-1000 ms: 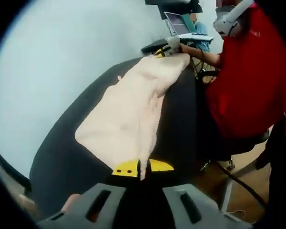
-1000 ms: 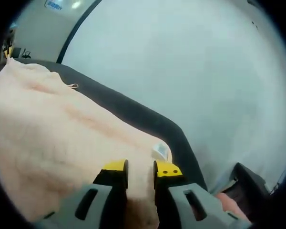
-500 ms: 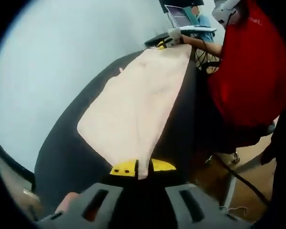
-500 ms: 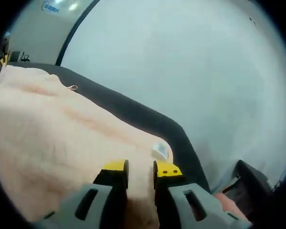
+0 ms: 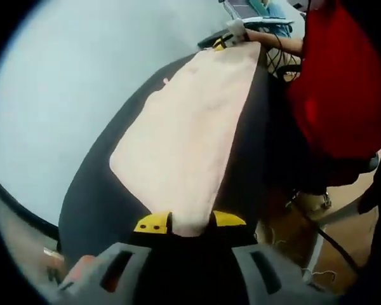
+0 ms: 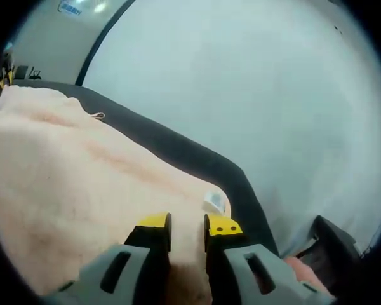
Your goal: Fold the towel on the table until its edges align and the towel forms a compact rectangular stack.
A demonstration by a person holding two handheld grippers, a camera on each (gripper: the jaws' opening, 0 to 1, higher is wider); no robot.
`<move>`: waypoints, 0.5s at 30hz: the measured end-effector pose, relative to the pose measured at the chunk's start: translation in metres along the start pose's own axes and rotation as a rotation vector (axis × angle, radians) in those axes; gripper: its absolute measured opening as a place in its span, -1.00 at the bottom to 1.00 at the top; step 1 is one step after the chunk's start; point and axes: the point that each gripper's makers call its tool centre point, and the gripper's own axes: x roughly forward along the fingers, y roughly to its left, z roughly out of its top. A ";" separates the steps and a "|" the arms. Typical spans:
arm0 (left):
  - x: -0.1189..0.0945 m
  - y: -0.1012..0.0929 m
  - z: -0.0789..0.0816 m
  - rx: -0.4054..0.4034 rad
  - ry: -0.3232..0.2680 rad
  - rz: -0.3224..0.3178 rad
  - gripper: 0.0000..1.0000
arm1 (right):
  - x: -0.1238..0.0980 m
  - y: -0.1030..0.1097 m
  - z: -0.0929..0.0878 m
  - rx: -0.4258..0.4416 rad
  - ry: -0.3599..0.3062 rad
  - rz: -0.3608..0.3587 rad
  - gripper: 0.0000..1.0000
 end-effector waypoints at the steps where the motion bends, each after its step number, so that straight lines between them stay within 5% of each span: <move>1: -0.004 0.003 -0.003 0.041 0.020 0.019 -0.47 | 0.000 0.000 0.000 0.004 0.000 -0.001 -0.64; 5: -0.013 0.009 -0.021 0.111 0.123 0.050 -0.50 | 0.000 -0.001 -0.001 0.014 0.001 0.001 -0.64; 15: -0.006 0.006 -0.022 0.213 0.187 0.044 -0.59 | 0.001 0.000 -0.001 0.016 0.000 0.002 -0.64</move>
